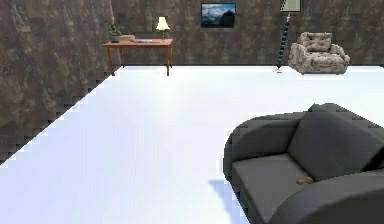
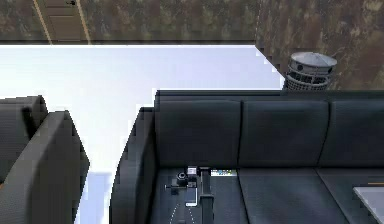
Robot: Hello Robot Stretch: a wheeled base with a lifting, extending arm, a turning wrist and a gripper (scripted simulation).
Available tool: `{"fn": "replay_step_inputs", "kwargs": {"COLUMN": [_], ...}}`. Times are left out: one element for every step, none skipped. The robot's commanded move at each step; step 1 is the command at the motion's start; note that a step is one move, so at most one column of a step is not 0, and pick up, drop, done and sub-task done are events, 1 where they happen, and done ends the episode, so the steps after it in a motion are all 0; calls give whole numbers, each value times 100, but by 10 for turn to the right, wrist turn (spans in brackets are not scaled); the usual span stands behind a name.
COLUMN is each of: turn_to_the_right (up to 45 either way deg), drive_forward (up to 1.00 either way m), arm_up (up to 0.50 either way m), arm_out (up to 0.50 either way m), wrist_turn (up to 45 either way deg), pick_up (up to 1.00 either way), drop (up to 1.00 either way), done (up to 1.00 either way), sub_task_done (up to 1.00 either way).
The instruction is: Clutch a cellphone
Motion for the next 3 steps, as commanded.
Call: {"fn": "replay_step_inputs", "kwargs": {"turn_to_the_right": [0,0,0], "drive_forward": [0,0,0], "arm_up": [0,0,0], "arm_out": [0,0,0], "wrist_turn": [450,450,450], "pick_up": [0,0,0], "drop": [0,0,0], "done": [0,0,0], "sub_task_done": [0,0,0]}}
